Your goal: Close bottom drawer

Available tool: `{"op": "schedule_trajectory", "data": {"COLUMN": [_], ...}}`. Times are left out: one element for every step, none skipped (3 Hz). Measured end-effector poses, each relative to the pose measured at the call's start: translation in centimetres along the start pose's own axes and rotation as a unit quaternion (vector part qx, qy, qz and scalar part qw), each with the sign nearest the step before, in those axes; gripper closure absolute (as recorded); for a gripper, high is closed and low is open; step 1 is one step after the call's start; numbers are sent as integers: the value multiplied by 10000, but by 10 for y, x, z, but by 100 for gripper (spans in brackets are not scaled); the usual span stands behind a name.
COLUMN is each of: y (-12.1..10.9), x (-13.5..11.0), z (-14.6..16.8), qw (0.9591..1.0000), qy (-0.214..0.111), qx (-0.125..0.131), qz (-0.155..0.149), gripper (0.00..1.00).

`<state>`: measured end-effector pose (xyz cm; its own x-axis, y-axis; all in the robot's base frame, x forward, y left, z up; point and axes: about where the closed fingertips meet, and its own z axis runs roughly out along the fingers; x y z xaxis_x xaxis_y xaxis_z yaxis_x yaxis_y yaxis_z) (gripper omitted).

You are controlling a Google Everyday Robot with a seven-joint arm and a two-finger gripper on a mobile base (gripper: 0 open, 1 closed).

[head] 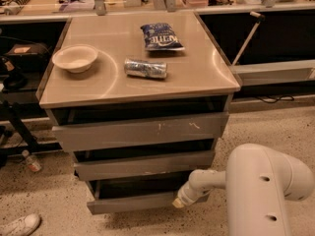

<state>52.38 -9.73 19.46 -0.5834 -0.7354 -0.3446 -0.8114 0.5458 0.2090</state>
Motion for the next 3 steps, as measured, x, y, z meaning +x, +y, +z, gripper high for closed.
{"op": "schedule_trajectory", "data": {"y": [0, 0, 0], "x": [0, 0, 0], "z": [0, 0, 0], "qw": [10000, 10000, 10000], "qy": [0, 0, 0], "qx": [0, 0, -1], "qz": [0, 0, 0], "gripper": [36, 11, 0]}}
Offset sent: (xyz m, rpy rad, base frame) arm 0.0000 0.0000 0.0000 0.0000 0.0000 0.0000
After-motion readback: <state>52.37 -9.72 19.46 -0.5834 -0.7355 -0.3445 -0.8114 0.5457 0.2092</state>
